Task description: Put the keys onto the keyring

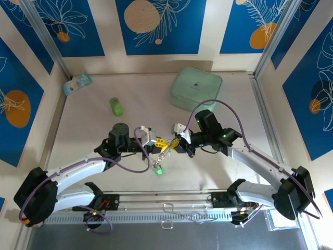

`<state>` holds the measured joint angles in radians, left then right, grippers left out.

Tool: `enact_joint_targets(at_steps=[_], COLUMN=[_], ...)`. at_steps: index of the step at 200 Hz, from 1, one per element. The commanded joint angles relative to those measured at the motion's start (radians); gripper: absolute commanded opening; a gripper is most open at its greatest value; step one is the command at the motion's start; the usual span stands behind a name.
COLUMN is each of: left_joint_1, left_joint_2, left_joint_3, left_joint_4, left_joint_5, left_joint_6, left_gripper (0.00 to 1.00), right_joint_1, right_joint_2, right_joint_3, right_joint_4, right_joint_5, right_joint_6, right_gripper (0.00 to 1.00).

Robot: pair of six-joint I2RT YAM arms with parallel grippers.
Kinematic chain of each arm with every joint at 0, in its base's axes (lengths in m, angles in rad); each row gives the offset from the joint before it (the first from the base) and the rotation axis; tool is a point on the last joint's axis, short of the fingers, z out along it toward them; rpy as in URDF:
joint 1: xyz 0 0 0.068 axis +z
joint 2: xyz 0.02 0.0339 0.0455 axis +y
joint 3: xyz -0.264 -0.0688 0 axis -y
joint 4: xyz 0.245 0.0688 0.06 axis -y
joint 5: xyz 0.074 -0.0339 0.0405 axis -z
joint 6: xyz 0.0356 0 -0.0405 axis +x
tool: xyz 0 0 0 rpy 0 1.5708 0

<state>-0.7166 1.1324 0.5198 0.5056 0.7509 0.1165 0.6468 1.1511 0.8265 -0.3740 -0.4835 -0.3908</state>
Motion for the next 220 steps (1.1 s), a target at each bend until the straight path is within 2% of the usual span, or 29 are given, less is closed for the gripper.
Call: enact_joint_targets(at_steps=[1, 16, 38, 67, 124, 150, 168, 175, 190, 202, 220], left_joint_1=[-0.004, -0.004, -0.004, -0.004, -0.004, -0.003, -0.004, -0.004, -0.004, -0.004, -0.006], left_joint_2=[-0.009, -0.015, -0.014, -0.007, 0.012, 0.017, 0.020, 0.020, 0.015, 0.006, -0.006], left_joint_3=[-0.005, -0.012, -0.021, -0.030, -0.036, -0.037, -0.037, -0.034, -0.032, -0.016, 0.022], left_joint_4=[0.125, 0.115, 0.101, 0.124, 0.183, 0.200, 0.195, 0.187, 0.156, 0.081, -0.077], left_joint_5=[0.049, 0.036, 0.021, 0.013, 0.001, -0.005, -0.023, -0.031, -0.041, -0.053, -0.049], left_joint_6=[-0.021, -0.007, 0.008, -0.004, -0.035, -0.044, -0.050, -0.051, -0.042, -0.010, 0.072], left_gripper=[0.00, 0.00, 0.00, 0.00, 0.00, 0.00, 0.00, 0.00, 0.00, 0.10, 0.15], right_joint_1=[0.000, -0.006, -0.020, -0.030, -0.028, -0.026, -0.026, -0.025, -0.027, -0.026, -0.017], right_joint_2=[0.024, 0.002, -0.050, -0.090, -0.069, -0.057, -0.057, -0.059, -0.065, -0.067, -0.053], right_joint_3=[0.025, 0.018, -0.017, -0.053, -0.046, -0.043, -0.037, -0.034, -0.024, -0.005, 0.043], right_joint_4=[-0.006, 0.007, 0.044, 0.092, 0.147, 0.167, 0.168, 0.163, 0.140, 0.099, -0.003], right_joint_5=[-0.030, -0.025, -0.014, -0.031, -0.098, -0.107, -0.108, -0.106, -0.098, -0.077, -0.038], right_joint_6=[0.009, 0.016, 0.035, 0.057, 0.084, 0.094, 0.092, 0.089, 0.072, 0.049, -0.021], right_gripper=[0.07, 0.19, 0.31, 0.33, 0.25, 0.13, 0.01, 0.00, 0.00, 0.00, 0.00])
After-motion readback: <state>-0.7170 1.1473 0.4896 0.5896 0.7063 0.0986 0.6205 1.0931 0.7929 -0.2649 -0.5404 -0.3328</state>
